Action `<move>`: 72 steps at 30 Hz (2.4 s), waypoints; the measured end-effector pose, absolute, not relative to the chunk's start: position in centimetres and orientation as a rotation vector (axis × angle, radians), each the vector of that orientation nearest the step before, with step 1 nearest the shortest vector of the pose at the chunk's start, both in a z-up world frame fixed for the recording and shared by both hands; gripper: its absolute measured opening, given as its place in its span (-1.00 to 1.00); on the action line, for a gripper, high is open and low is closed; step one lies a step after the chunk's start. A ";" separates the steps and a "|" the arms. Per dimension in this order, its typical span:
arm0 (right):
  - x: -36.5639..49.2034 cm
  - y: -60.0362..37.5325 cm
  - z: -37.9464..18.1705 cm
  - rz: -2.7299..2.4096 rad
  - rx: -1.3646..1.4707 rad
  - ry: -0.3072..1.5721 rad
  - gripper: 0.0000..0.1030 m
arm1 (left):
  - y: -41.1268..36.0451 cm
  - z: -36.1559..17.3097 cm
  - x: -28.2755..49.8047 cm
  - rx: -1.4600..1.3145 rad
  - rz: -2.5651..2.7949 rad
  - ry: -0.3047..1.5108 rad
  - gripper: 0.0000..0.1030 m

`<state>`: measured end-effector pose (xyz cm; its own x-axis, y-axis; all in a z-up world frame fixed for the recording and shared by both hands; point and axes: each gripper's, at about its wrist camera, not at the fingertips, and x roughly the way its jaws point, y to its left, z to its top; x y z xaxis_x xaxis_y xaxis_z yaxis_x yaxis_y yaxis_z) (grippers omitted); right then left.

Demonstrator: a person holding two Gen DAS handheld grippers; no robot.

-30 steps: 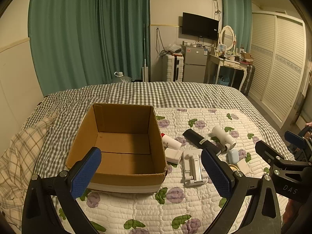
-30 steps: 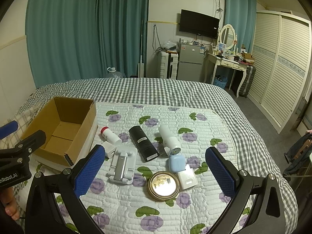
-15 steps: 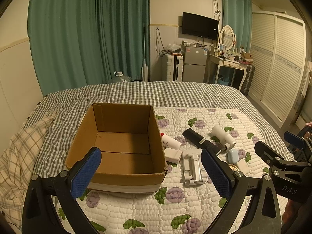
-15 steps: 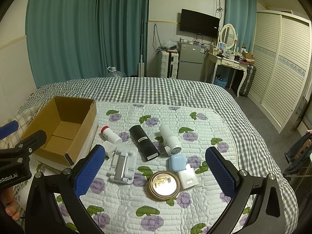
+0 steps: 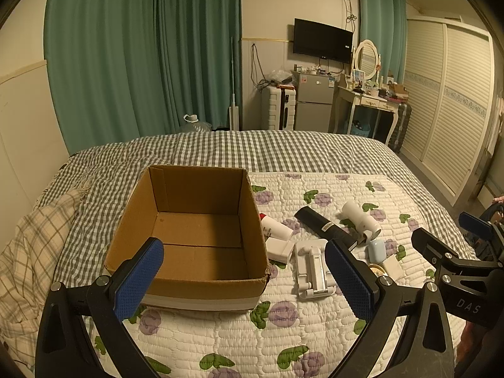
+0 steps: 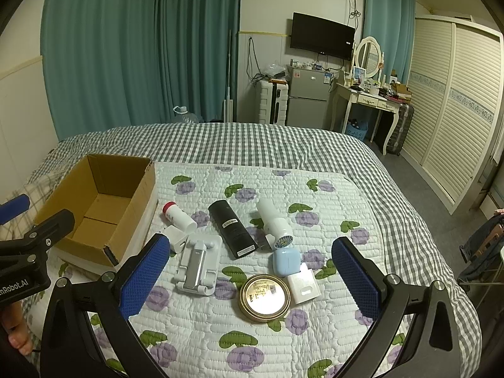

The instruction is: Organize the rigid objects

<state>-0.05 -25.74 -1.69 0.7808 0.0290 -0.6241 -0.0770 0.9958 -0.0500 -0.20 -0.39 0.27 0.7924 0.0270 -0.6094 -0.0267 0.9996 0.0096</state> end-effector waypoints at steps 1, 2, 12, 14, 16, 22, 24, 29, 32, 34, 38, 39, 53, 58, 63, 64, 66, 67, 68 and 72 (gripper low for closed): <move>-0.1 -25.7 -1.7 0.057 -0.075 0.672 0.99 | -0.4 0.3 -0.2 0.001 0.029 0.656 1.00; -0.1 -25.7 -1.7 0.058 -0.075 0.672 0.99 | -0.4 0.3 -0.2 0.001 0.029 0.656 1.00; 0.0 -25.6 -1.8 0.063 -0.076 0.680 0.99 | -0.5 0.1 -0.2 -0.004 0.024 0.657 1.00; -0.1 -25.6 -1.8 0.065 -0.078 0.678 0.99 | -0.6 0.1 -0.3 -0.018 0.008 0.655 1.00; -0.1 -25.6 -1.7 0.064 -0.080 0.676 0.99 | -0.6 0.2 -0.4 -0.017 0.007 0.650 1.00; -0.2 -25.3 -1.9 0.071 -0.096 0.684 0.99 | 0.3 0.8 -0.5 -0.014 0.026 0.639 1.00; -0.1 -25.3 -1.9 0.073 -0.098 0.684 0.99 | 0.8 1.2 -0.5 -0.018 0.022 0.637 1.00; -0.3 -25.1 -1.7 0.078 -0.130 0.677 0.99 | 3.4 3.0 -0.3 -0.038 0.036 0.626 1.00; -0.1 -25.5 -1.5 0.082 -0.146 0.674 0.99 | 6.1 4.3 0.5 -0.077 0.044 0.653 1.00; 0.1 -26.1 -1.3 0.075 -0.148 0.671 0.99 | 8.1 4.7 1.0 -0.109 0.062 0.665 1.00; 1.0 -27.6 -0.8 0.053 -0.154 0.670 0.99 | 11.9 4.4 2.6 -0.110 0.148 0.693 1.00; 1.2 -28.0 -0.8 0.045 -0.160 0.672 0.99 | 12.6 4.0 3.0 -0.106 0.156 0.709 1.00; 5.4 -30.7 -7.5 0.044 -0.180 0.891 0.99 | 15.1 -5.0 9.2 0.030 0.201 0.930 0.14; 6.0 -30.6 -10.9 0.079 -0.179 0.984 0.90 | 14.2 -6.2 10.4 0.052 0.151 0.994 -0.37; 6.6 -29.9 -13.7 0.117 -0.158 1.068 0.84 | 14.0 -6.0 10.9 0.072 0.143 1.020 -0.65; 6.6 -29.6 -13.9 0.121 -0.167 1.070 0.84 | 14.1 -5.9 10.9 0.073 0.144 1.024 -0.69; 6.7 -29.2 -14.1 0.127 -0.182 1.072 0.84 | 14.4 -5.7 11.2 0.072 0.140 1.030 -0.79; 6.7 -29.0 -14.1 0.132 -0.186 1.072 0.84 | 14.6 -5.6 11.3 0.078 0.140 1.033 -0.83; 6.7 -28.8 -14.1 0.137 -0.187 1.074 0.84 | 14.7 -5.7 11.4 0.086 0.140 1.038 -0.84; 6.6 -28.5 -14.5 0.149 -0.184 1.086 0.84 | 14.3 -5.7 11.3 0.119 0.130 1.040 -0.85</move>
